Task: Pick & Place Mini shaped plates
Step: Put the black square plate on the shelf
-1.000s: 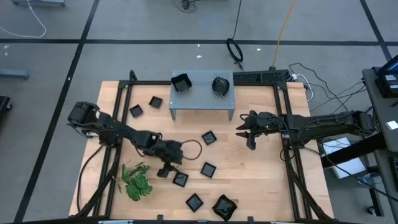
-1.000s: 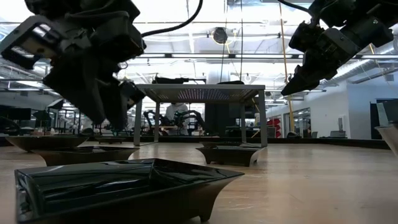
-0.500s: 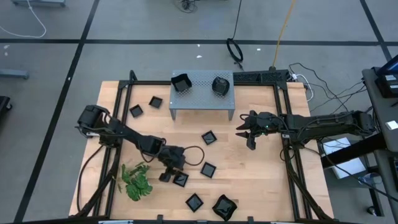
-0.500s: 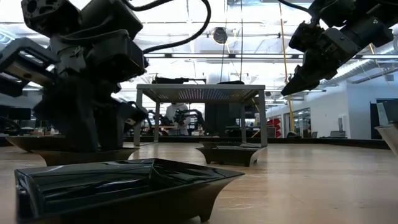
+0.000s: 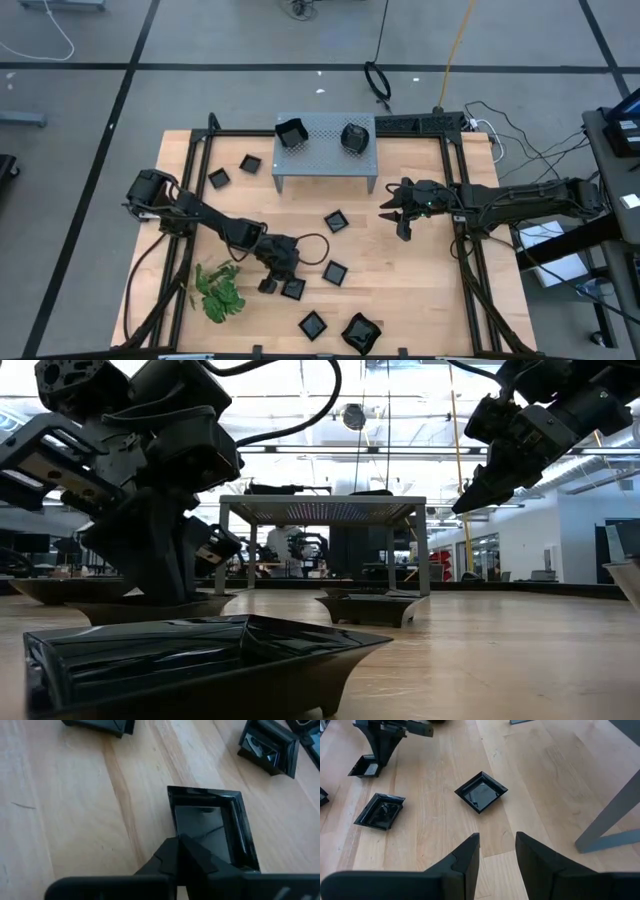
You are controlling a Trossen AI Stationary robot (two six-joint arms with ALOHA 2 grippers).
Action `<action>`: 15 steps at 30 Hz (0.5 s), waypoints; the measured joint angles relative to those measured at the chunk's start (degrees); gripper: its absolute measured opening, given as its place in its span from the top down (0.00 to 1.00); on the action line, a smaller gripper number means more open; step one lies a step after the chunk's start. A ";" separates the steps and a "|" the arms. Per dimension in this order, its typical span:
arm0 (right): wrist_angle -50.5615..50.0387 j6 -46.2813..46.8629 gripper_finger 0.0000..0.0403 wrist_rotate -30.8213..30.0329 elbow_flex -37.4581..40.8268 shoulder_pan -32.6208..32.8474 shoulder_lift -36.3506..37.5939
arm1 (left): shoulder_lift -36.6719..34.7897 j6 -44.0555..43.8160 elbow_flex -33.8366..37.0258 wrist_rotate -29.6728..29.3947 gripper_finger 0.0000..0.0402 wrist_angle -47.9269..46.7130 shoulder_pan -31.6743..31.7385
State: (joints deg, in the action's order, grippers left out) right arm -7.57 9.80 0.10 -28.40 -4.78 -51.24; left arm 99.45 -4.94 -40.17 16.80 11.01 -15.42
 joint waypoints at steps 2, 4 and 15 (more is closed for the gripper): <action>0.00 0.00 0.71 0.00 0.00 0.01 0.00 | -0.61 -0.17 0.00 0.12 0.97 0.22 0.01; 0.00 -0.02 0.71 0.00 0.00 0.02 0.00 | -1.48 -0.57 0.03 0.77 0.99 1.14 0.31; -0.09 0.00 0.71 0.00 0.02 0.00 0.00 | -11.92 1.31 -4.86 -0.69 0.98 0.13 8.95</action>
State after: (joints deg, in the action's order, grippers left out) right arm -7.66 9.80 0.10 -28.38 -4.78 -51.24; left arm 87.53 -3.63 -45.03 16.11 11.14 -6.47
